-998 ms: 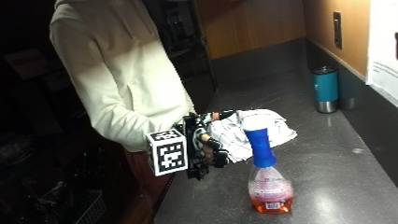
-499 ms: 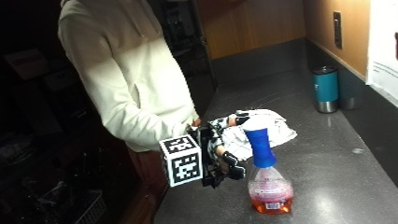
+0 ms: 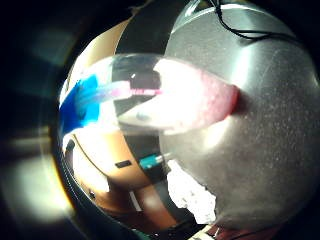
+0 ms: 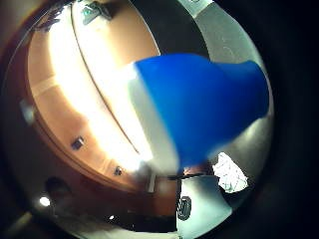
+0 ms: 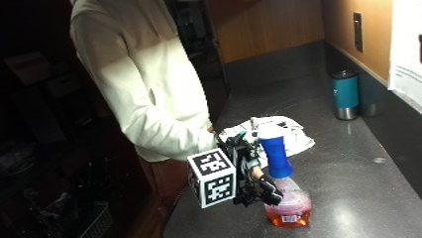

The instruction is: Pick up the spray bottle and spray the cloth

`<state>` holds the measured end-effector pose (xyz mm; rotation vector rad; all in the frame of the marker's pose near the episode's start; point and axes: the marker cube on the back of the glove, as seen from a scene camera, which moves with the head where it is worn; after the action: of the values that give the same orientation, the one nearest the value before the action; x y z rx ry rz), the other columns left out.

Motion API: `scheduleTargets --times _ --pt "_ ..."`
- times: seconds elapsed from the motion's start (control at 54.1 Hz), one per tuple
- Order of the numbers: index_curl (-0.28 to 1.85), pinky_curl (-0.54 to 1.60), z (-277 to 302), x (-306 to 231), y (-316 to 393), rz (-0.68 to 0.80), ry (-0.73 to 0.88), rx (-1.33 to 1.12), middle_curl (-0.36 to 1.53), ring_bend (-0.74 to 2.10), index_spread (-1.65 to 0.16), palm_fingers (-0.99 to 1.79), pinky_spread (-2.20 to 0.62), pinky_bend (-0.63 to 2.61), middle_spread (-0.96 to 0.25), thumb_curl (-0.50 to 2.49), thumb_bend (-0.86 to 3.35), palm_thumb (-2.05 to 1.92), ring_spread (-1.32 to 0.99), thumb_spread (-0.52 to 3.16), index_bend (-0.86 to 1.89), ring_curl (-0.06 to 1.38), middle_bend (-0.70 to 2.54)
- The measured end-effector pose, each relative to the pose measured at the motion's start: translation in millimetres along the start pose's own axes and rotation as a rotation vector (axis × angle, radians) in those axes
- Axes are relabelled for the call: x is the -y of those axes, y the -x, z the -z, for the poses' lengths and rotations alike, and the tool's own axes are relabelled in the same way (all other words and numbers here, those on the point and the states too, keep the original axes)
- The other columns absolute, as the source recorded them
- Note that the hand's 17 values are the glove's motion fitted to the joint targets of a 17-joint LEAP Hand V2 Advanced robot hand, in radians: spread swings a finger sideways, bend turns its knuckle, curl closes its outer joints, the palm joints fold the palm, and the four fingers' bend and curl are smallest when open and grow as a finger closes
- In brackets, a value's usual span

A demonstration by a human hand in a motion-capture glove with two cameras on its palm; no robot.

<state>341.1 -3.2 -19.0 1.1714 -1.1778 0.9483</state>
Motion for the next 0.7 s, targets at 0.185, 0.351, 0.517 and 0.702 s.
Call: scheduleTargets --times 0.185,0.351,0.517,0.702 --pt "0.22 0.34 -8.2 18.9 -4.6 0.007 -0.005 -0.049 0.36 0.39 -0.27 0.13 0.13 0.37 -0.02 0.45 -0.04 0.75 0.0 0.83 0.15 0.3 0.25" --pt "0.28 0.31 -15.1 33.0 0.3 0.111 -0.028 -0.122 0.36 0.39 -0.33 0.51 0.1 0.3 -0.06 0.43 -0.03 0.75 -0.05 0.83 0.25 0.29 0.24" --pt "0.34 0.3 -21.8 47.2 6.7 0.132 -0.045 -0.109 0.37 0.4 -0.34 0.74 0.07 0.17 -0.12 0.42 -0.03 0.75 -0.11 0.83 0.27 0.31 0.26" --pt "0.39 0.25 -31.1 61.8 12.2 0.14 -0.037 -0.105 0.42 0.44 -0.26 1.14 0.01 0.1 -0.13 0.48 0.01 0.92 -0.16 0.76 0.31 0.34 0.38"
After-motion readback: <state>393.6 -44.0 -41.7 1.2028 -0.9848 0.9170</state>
